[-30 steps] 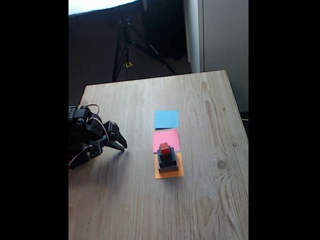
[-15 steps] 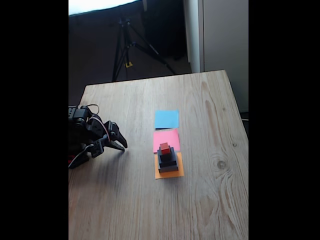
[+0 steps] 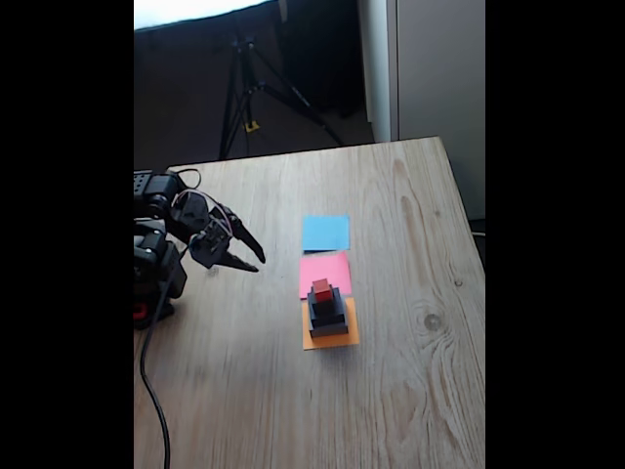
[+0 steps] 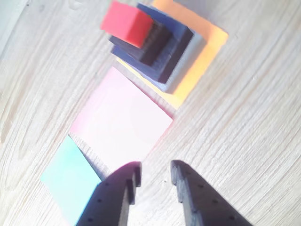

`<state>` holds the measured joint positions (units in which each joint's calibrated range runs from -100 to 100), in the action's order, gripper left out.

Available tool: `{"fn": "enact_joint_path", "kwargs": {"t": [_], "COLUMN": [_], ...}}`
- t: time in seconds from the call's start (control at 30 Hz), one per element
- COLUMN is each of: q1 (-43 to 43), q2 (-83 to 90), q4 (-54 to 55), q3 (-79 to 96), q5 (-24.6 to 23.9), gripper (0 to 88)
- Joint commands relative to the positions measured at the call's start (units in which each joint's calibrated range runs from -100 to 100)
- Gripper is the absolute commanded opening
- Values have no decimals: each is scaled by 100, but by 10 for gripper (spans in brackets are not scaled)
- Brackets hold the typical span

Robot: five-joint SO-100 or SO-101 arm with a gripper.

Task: Tower of hanoi

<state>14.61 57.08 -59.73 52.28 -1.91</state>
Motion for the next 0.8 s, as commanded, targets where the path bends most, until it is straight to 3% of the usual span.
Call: {"fn": "enact_joint_path", "kwargs": {"t": [0.0, 0.53, 0.67, 0.77], "q1": [298, 1234, 1310, 1510], "q2": [-462, -1559, -1521, -1446], "q4": [-425, -77, -94, 28], "q3": [-1401, -3265, -3201, -3110], "q5": [1545, 7515, 8719, 9706], "gripper": [73, 177, 182, 258]}}
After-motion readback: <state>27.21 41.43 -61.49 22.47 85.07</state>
